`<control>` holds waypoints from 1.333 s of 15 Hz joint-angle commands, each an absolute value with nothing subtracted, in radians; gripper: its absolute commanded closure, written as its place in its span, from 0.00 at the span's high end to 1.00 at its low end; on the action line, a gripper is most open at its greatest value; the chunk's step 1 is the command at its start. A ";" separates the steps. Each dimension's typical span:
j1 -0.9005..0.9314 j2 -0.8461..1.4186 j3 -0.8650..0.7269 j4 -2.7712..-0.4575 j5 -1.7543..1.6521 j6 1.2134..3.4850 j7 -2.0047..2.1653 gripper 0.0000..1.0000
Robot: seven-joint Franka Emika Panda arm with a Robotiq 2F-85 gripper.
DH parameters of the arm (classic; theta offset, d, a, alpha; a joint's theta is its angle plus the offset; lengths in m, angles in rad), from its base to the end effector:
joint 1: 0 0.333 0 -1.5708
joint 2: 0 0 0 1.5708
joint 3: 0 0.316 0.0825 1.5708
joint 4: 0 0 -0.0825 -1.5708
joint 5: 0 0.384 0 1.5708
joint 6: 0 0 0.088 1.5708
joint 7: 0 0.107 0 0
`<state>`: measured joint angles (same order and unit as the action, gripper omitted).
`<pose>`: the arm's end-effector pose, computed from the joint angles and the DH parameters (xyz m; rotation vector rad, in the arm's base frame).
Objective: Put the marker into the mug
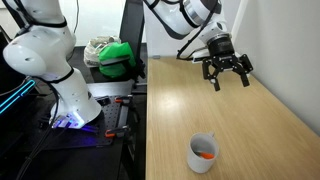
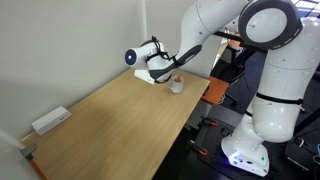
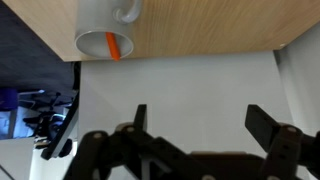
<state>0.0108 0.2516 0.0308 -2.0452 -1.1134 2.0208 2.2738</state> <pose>0.5792 -0.0285 0.3223 1.6974 -1.6838 0.9463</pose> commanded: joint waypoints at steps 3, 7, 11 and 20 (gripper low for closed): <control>-0.002 0.202 0.024 -2.100 -1.121 2.308 2.098 1.00; -0.010 0.191 0.021 -2.113 -1.084 2.471 1.891 1.00; -0.039 0.178 0.046 -2.140 -0.986 2.569 1.613 1.00; -0.082 0.139 0.133 -2.209 -0.651 2.534 0.909 1.00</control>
